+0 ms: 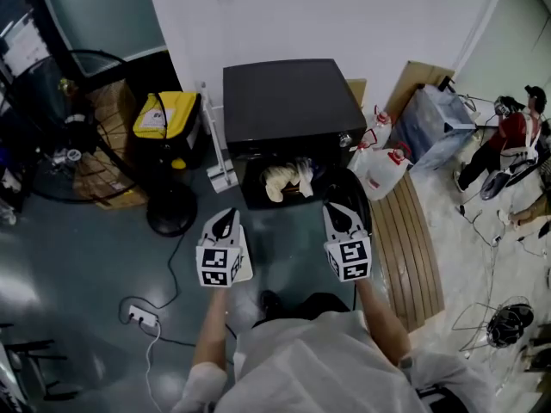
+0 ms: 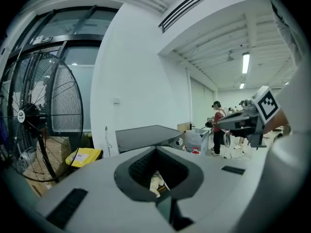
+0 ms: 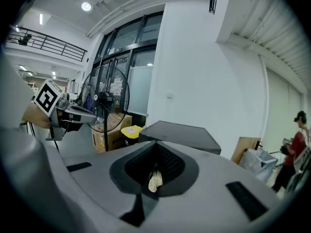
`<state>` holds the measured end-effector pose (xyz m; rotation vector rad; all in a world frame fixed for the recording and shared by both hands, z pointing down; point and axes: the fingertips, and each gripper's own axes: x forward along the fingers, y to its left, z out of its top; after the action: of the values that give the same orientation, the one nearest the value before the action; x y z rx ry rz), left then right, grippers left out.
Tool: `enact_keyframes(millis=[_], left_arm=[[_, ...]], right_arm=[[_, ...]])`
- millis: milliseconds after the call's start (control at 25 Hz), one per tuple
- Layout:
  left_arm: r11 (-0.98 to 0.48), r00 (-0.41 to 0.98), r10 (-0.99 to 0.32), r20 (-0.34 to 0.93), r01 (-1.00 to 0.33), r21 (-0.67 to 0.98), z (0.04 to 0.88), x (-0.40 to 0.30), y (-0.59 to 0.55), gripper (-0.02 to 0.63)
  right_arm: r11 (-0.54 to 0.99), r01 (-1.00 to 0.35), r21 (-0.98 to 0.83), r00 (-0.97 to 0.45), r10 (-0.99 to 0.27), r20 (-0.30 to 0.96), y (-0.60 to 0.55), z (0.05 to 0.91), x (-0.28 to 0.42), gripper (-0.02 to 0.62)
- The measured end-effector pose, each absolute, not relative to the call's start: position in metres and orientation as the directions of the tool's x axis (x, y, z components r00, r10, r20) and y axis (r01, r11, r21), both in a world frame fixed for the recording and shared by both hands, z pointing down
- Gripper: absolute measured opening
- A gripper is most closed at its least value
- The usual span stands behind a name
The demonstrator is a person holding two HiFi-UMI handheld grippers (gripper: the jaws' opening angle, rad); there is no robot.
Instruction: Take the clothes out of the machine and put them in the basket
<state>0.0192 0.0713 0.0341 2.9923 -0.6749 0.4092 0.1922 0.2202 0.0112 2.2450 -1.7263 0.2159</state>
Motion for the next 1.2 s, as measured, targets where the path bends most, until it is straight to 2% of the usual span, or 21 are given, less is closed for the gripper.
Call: enact_keyframes(millis=[520, 800, 1200], left_arm=[[-0.873, 0.817, -0.461, 0.348, -0.488, -0.010, 0.096, 0.063, 0.029, 0.018], [-0.823, 0.762, -0.508, 0.402, -0.567, 0.033, 0.162, 0.068, 0.001, 0.018], [-0.821, 0.757, -0.477, 0.447, -0.565, 0.081, 0.258, 0.077, -0.026, 0.018]], right_arm=[[-0.121, -0.990, 0.072, 0.139, -0.910, 0.391, 0.147, 0.092, 0.244, 0.025], [-0.069, -0.995, 0.072, 0.094, -0.895, 0.436, 0.107, 0.147, 0.272, 0.025], [-0.059, -0.997, 0.052, 0.076, -0.879, 0.471, 0.062, 0.249, 0.283, 0.025]])
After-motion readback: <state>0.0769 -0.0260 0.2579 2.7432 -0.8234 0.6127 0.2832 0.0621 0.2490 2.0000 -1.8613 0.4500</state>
